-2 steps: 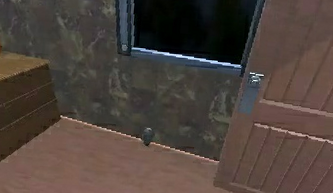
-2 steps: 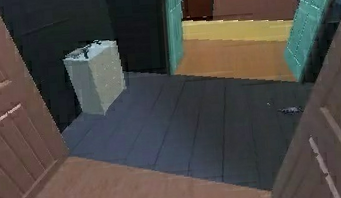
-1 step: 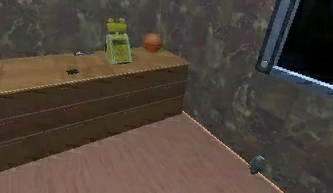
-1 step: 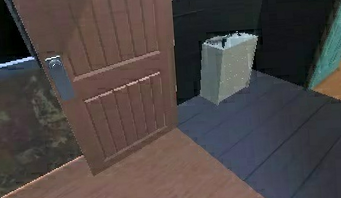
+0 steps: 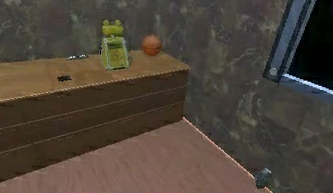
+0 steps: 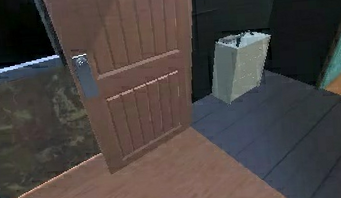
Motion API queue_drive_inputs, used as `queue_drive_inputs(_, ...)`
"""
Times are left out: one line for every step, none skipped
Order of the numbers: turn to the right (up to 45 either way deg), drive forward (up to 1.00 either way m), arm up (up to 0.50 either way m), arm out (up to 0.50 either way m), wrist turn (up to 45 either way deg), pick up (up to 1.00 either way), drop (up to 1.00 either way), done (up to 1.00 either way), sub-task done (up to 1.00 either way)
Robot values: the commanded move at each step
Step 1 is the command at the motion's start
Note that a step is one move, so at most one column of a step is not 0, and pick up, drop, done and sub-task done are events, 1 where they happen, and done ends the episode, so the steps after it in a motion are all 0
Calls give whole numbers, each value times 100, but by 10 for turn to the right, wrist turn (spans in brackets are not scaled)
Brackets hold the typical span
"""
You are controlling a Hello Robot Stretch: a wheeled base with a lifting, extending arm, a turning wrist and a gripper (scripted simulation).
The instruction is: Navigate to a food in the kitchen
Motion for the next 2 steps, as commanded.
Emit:
queue_drive_inputs(450, 0, 0, 0, 0, 0, 0, 0, 0)
queue_drive_inputs(390, 0, 0, 0, 0, 0, 0, 0, 0)
